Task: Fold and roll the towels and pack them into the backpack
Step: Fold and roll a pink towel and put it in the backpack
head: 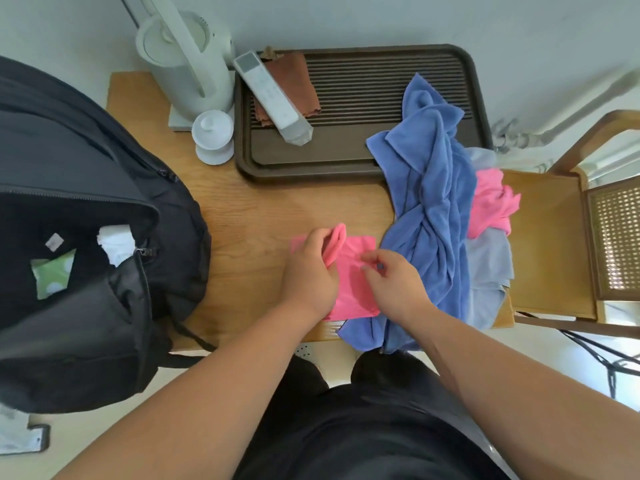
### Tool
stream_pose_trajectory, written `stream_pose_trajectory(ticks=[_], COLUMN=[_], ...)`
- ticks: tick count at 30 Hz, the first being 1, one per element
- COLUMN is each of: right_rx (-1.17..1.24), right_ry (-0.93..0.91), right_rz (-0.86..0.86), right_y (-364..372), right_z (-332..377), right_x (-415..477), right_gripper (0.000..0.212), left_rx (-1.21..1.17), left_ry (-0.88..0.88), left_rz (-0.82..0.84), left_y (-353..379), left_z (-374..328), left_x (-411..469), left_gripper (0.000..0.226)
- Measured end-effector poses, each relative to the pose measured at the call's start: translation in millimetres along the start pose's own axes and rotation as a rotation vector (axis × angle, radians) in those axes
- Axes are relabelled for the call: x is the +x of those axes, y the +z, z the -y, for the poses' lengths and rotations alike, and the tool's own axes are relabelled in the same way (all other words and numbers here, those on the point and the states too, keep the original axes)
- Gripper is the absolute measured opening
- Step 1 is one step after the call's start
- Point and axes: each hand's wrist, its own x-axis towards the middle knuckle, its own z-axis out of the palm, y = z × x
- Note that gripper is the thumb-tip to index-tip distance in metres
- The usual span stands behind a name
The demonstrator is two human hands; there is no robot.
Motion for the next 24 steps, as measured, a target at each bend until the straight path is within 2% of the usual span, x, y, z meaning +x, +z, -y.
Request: stream_pose_trajectory(ticks=[4, 7, 9, 12, 14, 17, 21, 24], right_rx=[0.066, 0.085, 0.077, -0.046, -0.116, -0.085, -0.034, -0.142], right_ry=[0.018, -0.006, -0.025, -0.118, -0.129, -0.128, -0.091, -0.121], right_rz=[0.225, 0.282, 0.31, 0.387, 0.393, 0.326, 0.27, 0.294], right_y=[-19, -25, -27, -28, -29, -36, -38, -37], right_z=[-5, -11, -12, -10, -10, -9, -16, -20], right_x=[3, 8, 10, 13, 15, 14, 13, 14], right_gripper=[0.046, 0.062, 0.059, 0.043, 0.04, 0.036, 0.025, 0.036], left_rx=[0.059, 0.175, 0.187, 0.202, 0.318, 0.569, 0.747, 0.788], left_ry=[-0.079, -0.192, -0.22, -0.173, -0.103, 0.002, -0.062, -0.075], left_rz=[0.087, 0.224, 0.229, 0.139, 0.062, -0.001, 0.15, 0.238], left_y=[31, 44, 45, 37, 30, 23, 33, 44], left_z=[-13, -17, -19, -20, -15, -5, 3, 7], left_x=[2, 4, 1, -9, -17, -28, -37, -40], left_gripper=[0.05, 0.051, 0.048, 0.039, 0.042, 0.056, 0.075, 0.085])
